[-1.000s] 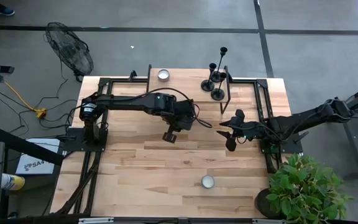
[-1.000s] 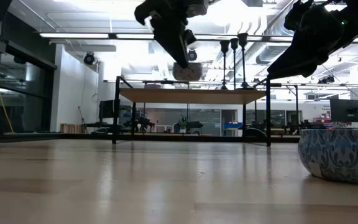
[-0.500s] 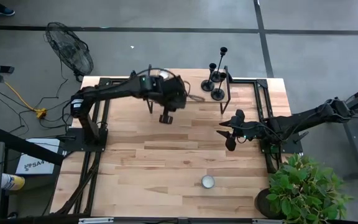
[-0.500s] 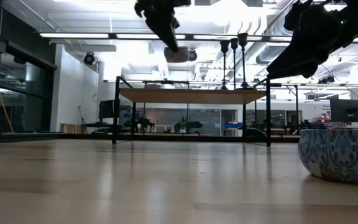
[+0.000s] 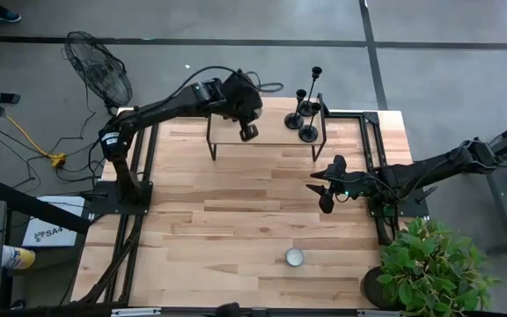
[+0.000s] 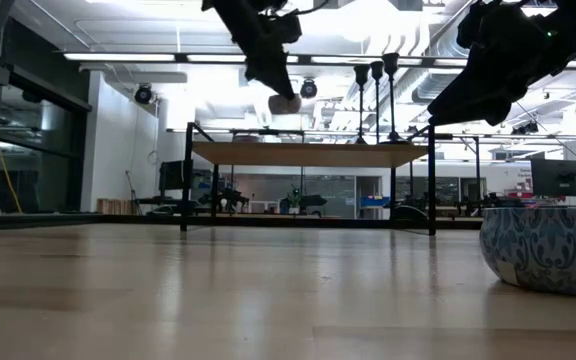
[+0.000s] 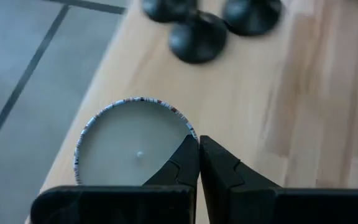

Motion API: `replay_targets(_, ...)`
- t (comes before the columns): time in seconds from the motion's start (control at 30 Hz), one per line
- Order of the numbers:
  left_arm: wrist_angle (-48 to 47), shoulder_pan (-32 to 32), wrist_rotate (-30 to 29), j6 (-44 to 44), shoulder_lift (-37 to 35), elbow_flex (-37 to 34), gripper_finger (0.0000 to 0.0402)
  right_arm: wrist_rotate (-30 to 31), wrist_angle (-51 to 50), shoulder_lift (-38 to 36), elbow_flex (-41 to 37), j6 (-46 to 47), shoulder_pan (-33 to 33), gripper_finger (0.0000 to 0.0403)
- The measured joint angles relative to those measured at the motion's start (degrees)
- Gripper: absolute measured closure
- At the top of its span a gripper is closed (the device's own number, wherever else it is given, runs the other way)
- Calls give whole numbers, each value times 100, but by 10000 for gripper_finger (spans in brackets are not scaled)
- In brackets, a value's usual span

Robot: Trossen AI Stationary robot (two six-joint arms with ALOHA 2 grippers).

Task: Pick & Place candle stick holders
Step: Put the red scented candle on the shelf

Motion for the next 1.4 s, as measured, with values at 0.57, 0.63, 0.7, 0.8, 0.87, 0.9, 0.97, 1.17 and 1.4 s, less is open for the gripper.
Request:
replay_targets(0.57, 16, 685, 649, -1128, 402, -4, 400, 12, 37, 0, 2, 68, 0, 222)
replay_targets(0.63, -13, 684, 769, -1202, 402, -4, 400, 15, 37, 0, 2, 68, 0, 222)
replay_targets(0.7, -6, 676, 922, -1202, 402, -4, 400, 17, 37, 0, 1, 66, 0, 222)
replay_targets(0.8, -17, 671, 1202, -1205, 402, -4, 400, 17, 37, 0, 2, 66, 0, 222)
replay_targets(0.87, -77, 673, 1202, -1204, 404, -4, 400, 17, 37, 0, 1, 66, 0, 222)
replay_targets(0.9, -144, 672, 1169, -1204, 424, -3, 400, 18, 37, 0, 0, 66, 1, 222)
replay_targets(0.97, -244, 674, 1161, -1218, 496, 2, 400, 17, 37, 0, 0, 66, 0, 222)
replay_targets(1.17, -301, 672, 1140, -1217, 621, 0, 400, 22, 37, 0, 0, 65, 1, 222)
replay_targets(1.4, -292, 632, 1115, -1215, 619, 0, 400, 22, 37, 0, 0, 55, 0, 222)
